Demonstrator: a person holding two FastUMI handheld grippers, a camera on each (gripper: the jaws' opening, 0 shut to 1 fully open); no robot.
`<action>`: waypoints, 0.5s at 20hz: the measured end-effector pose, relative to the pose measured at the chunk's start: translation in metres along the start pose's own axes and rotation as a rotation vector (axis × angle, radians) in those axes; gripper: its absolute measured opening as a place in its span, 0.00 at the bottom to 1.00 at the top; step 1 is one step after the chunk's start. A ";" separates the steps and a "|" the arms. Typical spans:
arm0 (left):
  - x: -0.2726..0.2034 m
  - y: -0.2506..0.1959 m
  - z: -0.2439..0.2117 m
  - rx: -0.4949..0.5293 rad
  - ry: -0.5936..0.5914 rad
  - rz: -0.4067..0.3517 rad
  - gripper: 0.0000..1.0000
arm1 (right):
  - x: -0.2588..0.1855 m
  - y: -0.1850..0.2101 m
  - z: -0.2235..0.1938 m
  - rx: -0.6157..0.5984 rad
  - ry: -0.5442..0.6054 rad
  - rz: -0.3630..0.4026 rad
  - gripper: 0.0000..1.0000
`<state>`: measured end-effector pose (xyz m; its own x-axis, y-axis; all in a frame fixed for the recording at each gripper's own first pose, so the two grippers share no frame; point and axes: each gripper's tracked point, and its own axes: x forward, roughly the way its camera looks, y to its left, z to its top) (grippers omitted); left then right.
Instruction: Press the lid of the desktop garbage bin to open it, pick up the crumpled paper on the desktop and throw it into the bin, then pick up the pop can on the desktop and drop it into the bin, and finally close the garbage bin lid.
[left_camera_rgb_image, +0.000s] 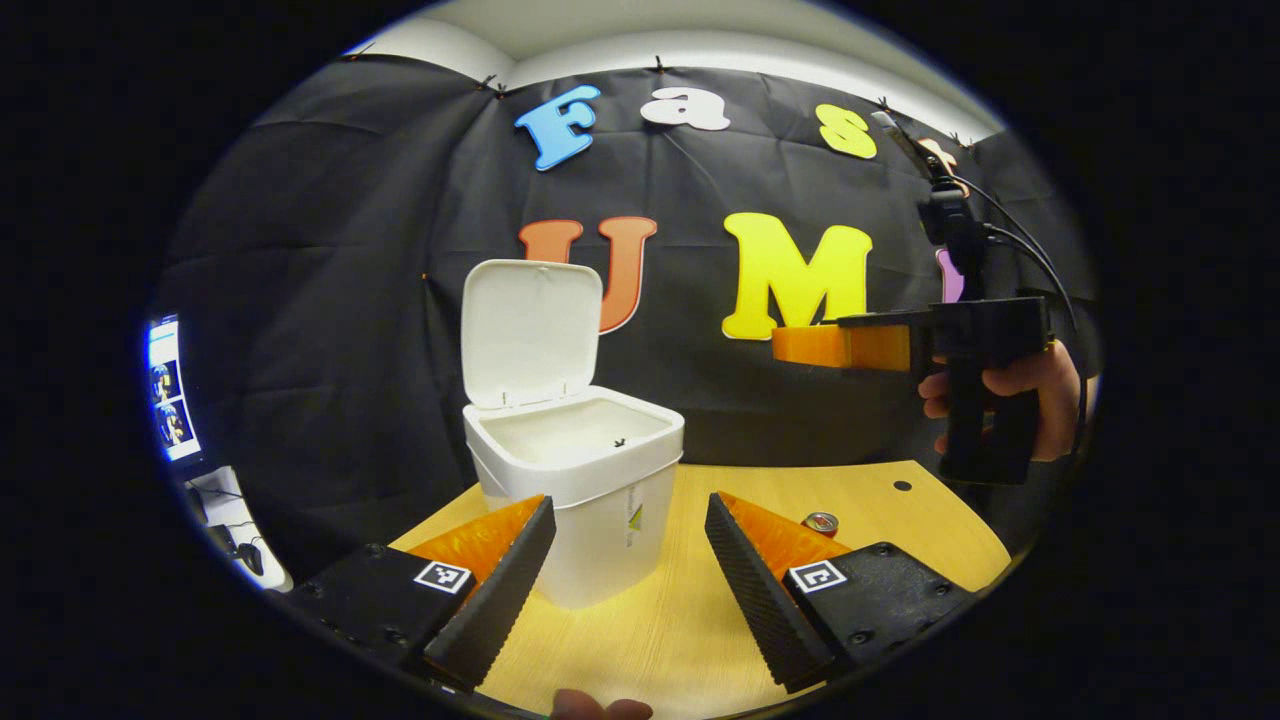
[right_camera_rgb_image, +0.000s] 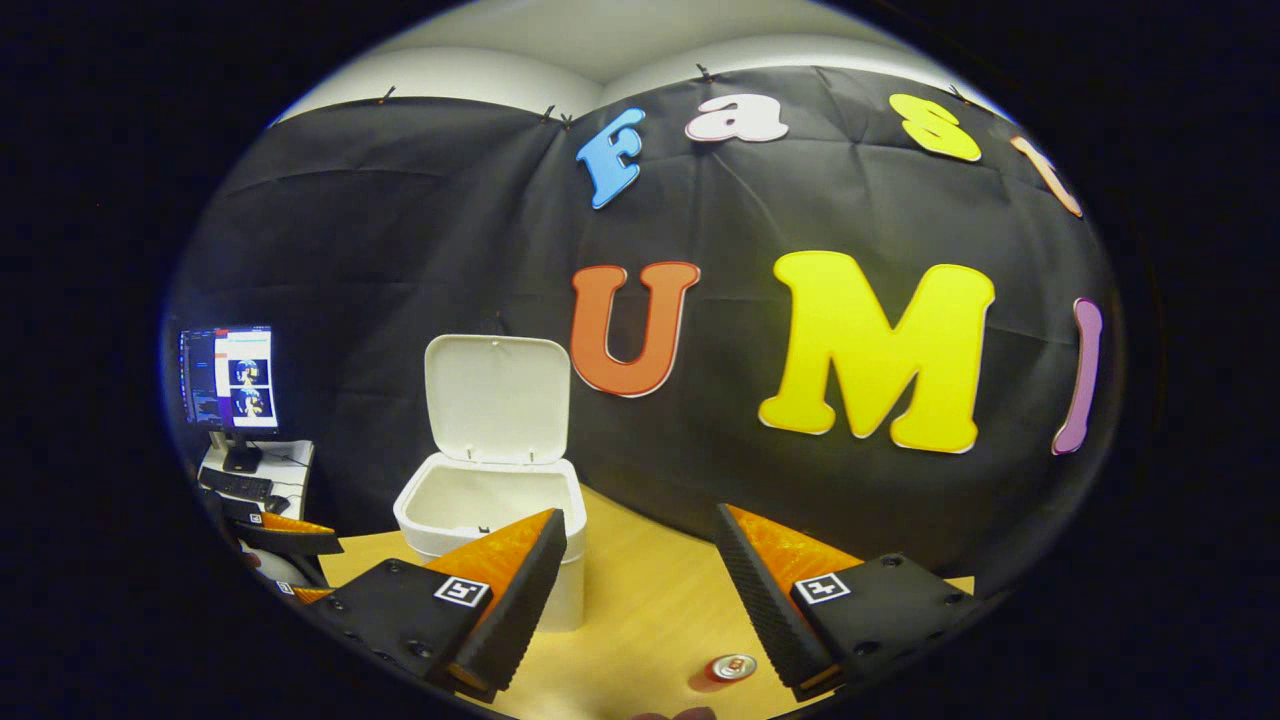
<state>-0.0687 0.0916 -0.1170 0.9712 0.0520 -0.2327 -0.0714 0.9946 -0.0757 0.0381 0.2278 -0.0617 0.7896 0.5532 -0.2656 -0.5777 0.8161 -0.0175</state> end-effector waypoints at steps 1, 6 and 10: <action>0.005 -0.010 -0.005 0.011 0.005 -0.022 0.99 | -0.013 -0.015 -0.006 -0.012 -0.005 -0.030 0.94; 0.027 -0.067 -0.039 0.042 0.042 -0.152 0.99 | -0.070 -0.097 -0.043 -0.030 0.041 -0.198 0.94; 0.053 -0.114 -0.057 0.063 0.063 -0.237 0.99 | -0.116 -0.148 -0.073 -0.021 0.095 -0.321 0.94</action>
<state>-0.0224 -0.0242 -0.1763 0.9429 -0.1875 -0.2754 0.1733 0.9820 -0.0753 0.0169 0.0301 -0.0981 0.9096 0.2494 -0.3324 -0.3074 0.9420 -0.1345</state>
